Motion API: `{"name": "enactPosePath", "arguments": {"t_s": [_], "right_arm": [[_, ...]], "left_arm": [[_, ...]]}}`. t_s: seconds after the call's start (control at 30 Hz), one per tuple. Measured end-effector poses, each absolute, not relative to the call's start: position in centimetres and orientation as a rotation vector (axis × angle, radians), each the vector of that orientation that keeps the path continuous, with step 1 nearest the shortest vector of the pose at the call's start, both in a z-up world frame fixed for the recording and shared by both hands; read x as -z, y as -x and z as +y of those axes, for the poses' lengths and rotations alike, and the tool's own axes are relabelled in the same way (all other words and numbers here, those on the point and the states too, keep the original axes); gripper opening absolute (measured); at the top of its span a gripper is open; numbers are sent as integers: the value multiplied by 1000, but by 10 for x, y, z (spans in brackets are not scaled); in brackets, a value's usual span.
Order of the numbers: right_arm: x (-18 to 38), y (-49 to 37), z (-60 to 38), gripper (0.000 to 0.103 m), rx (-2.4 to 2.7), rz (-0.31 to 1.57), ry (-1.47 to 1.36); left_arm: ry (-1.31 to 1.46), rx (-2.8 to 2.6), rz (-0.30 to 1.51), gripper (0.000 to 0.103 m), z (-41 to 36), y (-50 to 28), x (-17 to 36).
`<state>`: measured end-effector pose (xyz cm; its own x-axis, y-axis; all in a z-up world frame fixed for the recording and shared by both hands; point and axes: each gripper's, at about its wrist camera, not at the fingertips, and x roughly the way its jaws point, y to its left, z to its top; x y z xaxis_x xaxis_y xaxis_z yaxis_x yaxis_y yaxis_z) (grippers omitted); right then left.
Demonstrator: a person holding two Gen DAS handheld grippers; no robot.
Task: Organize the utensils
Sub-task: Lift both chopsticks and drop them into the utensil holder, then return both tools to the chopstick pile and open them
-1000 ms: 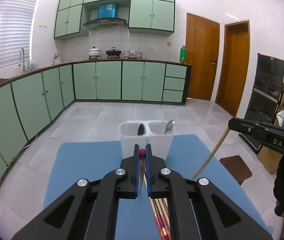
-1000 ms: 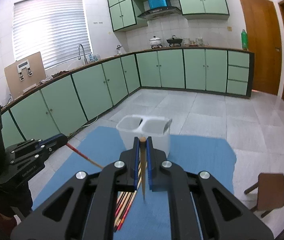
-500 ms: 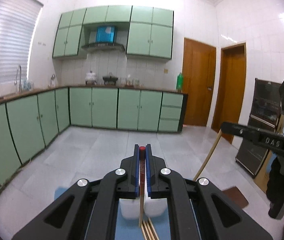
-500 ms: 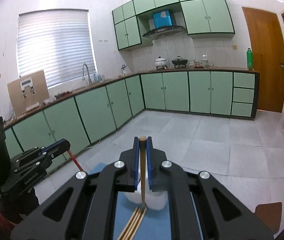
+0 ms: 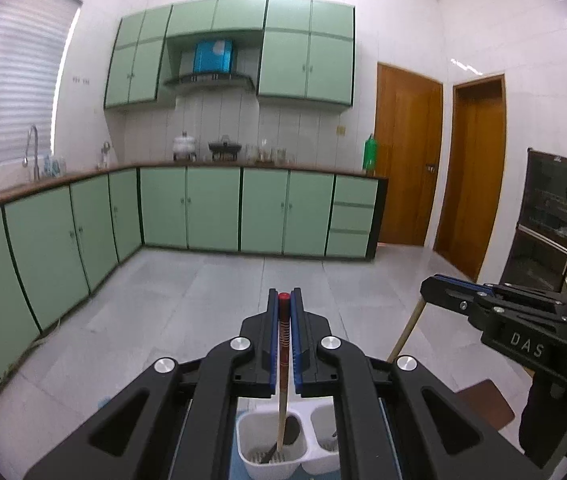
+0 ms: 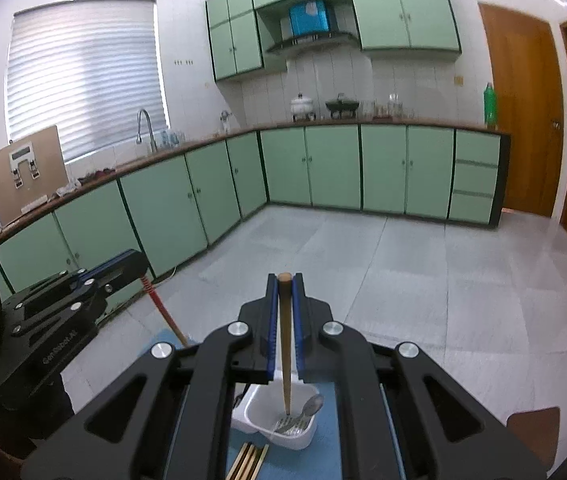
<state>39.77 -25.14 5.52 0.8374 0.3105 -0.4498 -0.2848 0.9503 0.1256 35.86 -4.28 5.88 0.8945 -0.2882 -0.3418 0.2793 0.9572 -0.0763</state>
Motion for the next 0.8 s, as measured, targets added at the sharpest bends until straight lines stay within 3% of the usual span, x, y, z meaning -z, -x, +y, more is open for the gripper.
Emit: {"name": "enactPosePath", "arguments": {"t_s": [0.17,0.23,0.3,0.37,0.6,0.67,0.8], "right_arm": [[-29,-402,-242,9,-307,551,-21],[-24,-399,-241,10,-298,556,-19],[-23,-394,-241,20,-290,552,-28],[-24,-385,-246,40,-269,532,-41],[-12,-342,-268,66,-224,493,-72],[0,-323,-273,76,-214,489,-93],[32,-287,-277,86,-197,511,-128]], "left_arm": [[17,296,421,7,-43,-364,-36],[11,295,440,14,-41,-364,-32],[8,295,442,26,-38,-359,-30],[8,290,442,30,-35,-352,-30],[26,257,415,58,-20,-311,-24],[19,237,418,63,-17,-292,-13],[29,222,472,67,-13,-263,18]]}}
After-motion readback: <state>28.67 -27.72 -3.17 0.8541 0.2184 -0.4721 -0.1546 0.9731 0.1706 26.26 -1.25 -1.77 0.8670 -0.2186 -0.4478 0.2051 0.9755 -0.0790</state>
